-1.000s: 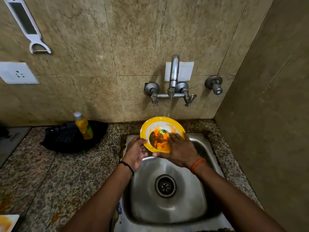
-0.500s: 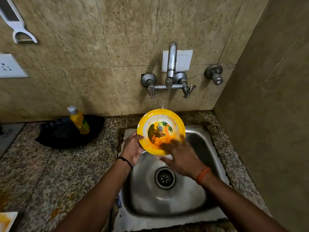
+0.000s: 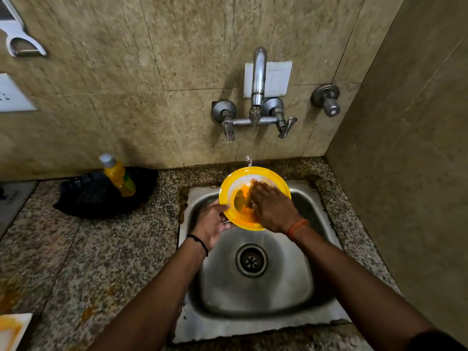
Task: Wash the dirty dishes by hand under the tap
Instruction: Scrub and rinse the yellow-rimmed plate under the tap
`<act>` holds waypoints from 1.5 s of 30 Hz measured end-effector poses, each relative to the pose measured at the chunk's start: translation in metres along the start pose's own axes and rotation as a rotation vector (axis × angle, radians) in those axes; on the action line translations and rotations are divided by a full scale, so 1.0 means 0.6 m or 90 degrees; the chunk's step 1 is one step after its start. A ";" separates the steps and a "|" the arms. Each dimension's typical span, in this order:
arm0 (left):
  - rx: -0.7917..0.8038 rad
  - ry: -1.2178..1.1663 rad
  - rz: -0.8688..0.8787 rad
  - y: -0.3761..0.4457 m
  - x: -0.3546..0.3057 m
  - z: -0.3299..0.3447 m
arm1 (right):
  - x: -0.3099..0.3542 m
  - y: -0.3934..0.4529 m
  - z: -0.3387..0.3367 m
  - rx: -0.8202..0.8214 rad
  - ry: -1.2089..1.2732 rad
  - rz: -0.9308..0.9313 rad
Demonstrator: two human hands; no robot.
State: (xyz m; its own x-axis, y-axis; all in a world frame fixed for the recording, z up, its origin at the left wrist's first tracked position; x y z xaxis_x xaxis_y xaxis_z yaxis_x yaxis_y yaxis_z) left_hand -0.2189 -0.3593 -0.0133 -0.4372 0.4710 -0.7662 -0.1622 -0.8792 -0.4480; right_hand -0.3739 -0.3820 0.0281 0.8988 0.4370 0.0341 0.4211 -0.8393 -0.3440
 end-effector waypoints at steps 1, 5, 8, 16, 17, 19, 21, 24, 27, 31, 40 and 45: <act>-0.014 0.011 0.003 0.001 -0.004 -0.003 | -0.002 -0.003 -0.002 0.012 -0.018 0.037; -0.084 0.033 0.025 0.005 -0.013 -0.015 | 0.047 -0.044 0.017 0.069 0.005 0.029; -0.100 0.047 0.028 0.004 -0.011 -0.025 | 0.065 -0.052 0.028 0.116 0.224 -0.068; -0.043 0.068 0.015 0.002 -0.014 -0.014 | 0.001 -0.003 0.010 0.021 -0.027 0.017; -0.054 0.071 0.021 0.004 -0.017 -0.018 | 0.001 -0.010 0.007 0.017 -0.043 0.042; -0.086 0.065 0.029 0.007 -0.020 -0.024 | 0.022 -0.032 0.013 0.020 -0.007 0.050; -0.118 0.060 0.034 0.008 -0.021 -0.028 | 0.052 -0.050 0.029 0.050 0.129 -0.004; -0.124 0.073 0.030 0.007 -0.023 -0.030 | 0.063 -0.049 0.031 0.064 0.292 -0.075; -0.105 0.100 0.031 0.004 -0.033 -0.028 | 0.029 -0.027 0.025 0.017 0.209 -0.081; -0.073 0.087 0.015 -0.001 -0.037 -0.029 | -0.025 -0.008 0.033 -0.019 0.008 -0.014; -0.029 0.133 -0.016 -0.004 -0.023 -0.016 | -0.020 -0.006 0.012 -0.149 -0.065 -0.022; -0.021 0.166 -0.040 -0.012 -0.009 -0.023 | -0.047 -0.007 0.013 -0.120 0.104 -0.015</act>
State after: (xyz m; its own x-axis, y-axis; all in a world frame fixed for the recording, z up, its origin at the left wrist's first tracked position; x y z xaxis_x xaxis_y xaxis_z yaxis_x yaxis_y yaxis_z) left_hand -0.2034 -0.3548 -0.0123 -0.1832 0.5308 -0.8275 -0.1508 -0.8469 -0.5099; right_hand -0.4020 -0.3881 0.0211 0.8894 0.4124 0.1973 0.4442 -0.8814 -0.1604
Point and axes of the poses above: each hand's wrist, its own y-axis towards the middle knuckle, its own z-axis out of the palm, x = y × z, the point moved 3 cm from there along y, towards the middle knuckle, and after that the axes turned 9 degrees about x, right-handed, at the moved point
